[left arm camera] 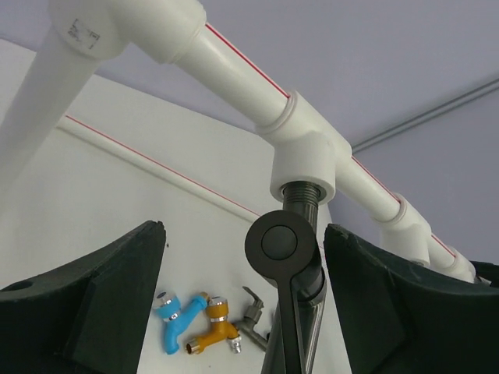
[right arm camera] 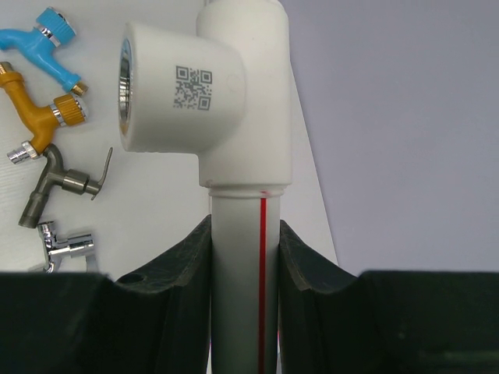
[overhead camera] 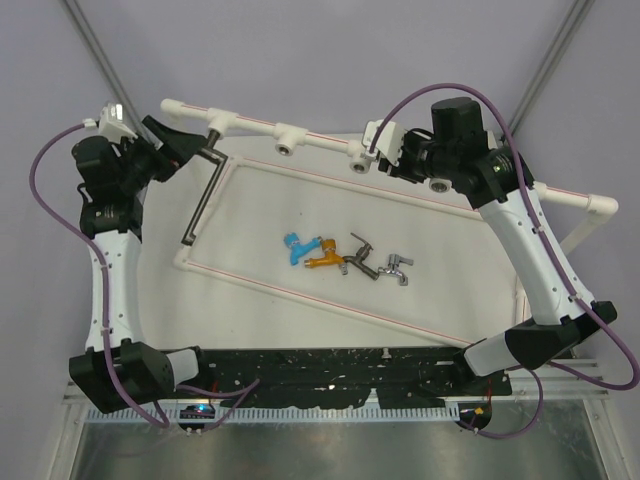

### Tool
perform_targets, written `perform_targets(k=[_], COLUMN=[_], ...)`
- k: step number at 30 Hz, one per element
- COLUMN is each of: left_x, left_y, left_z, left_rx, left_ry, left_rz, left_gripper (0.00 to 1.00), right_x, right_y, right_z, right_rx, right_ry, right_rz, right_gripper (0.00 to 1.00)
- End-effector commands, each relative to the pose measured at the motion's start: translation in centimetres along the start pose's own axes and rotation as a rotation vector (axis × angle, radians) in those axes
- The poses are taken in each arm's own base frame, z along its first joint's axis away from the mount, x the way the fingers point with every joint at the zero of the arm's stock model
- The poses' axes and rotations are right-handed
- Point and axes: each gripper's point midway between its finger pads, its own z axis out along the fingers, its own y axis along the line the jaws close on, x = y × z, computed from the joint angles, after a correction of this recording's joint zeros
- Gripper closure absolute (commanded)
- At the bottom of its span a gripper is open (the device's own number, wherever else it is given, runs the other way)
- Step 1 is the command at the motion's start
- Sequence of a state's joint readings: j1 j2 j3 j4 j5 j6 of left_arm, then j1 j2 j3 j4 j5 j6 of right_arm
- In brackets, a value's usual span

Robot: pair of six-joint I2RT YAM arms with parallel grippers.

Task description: Install the water faucets

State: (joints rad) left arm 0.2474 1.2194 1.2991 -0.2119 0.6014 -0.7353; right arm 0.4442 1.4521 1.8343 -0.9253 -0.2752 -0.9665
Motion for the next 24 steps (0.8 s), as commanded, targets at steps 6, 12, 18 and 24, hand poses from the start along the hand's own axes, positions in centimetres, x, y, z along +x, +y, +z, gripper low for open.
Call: perform_targets(k=[6,12,18,24], left_x=[-1.3,-0.1,2.7,6.7], left_y=[-3.8,-4.5,-6.1,-4.2], left_z=[-1.1,-1.6,-1.0,0.2], left_rx=[0.142,0.075,-0.02,-0.14], left_ry=[-0.035,0.002,0.056,0.165], left_rz=[0.042,0.277,0.747,1.221], left_gripper=[0.49,0.93,1.0,0.87], right_x=[-2.6,-2.6,-2.7,-2.8], right_y=[3.3,3.3,3.2,3.2], right_z=[0.2,0.4,0.1,0.1], right_rx=[-0.139,-0.142,-0.137,-0.136], right_ry=[-0.124,-0.124,-0.126,-0.127], right_rz=[0.02,0.024,0.023,0.023], right_gripper=[0.95,0.95,0.95,0.95])
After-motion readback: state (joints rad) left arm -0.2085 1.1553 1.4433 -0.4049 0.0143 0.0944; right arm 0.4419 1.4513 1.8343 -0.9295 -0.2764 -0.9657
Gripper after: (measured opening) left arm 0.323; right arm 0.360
